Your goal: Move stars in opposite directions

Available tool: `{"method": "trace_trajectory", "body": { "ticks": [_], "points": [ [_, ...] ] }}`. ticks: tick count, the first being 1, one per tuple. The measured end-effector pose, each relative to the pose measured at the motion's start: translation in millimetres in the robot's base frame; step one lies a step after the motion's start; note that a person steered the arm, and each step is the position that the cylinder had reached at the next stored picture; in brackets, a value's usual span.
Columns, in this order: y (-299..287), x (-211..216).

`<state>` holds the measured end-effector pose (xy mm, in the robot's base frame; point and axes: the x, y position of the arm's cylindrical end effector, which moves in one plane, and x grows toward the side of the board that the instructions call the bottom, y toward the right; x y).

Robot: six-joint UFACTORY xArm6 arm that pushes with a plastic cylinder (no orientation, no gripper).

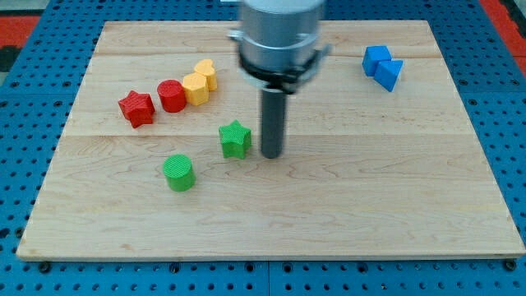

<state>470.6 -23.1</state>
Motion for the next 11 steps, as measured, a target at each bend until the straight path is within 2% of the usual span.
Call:
{"method": "trace_trajectory", "body": {
  "ticks": [1, 2, 3, 4, 5, 6, 7, 8, 9, 10, 11],
  "points": [
    [-89.4, -7.4],
    [-108.3, -9.5],
    [-169.7, 7.9],
    [-187.0, -35.0],
    [-183.5, -80.5],
    [-131.8, -96.5],
    [-49.6, -121.4],
    [-120.5, -125.2],
    [-134.0, -181.1],
    [-52.0, -207.1],
    [-2.6, -189.6]
  ]
}}
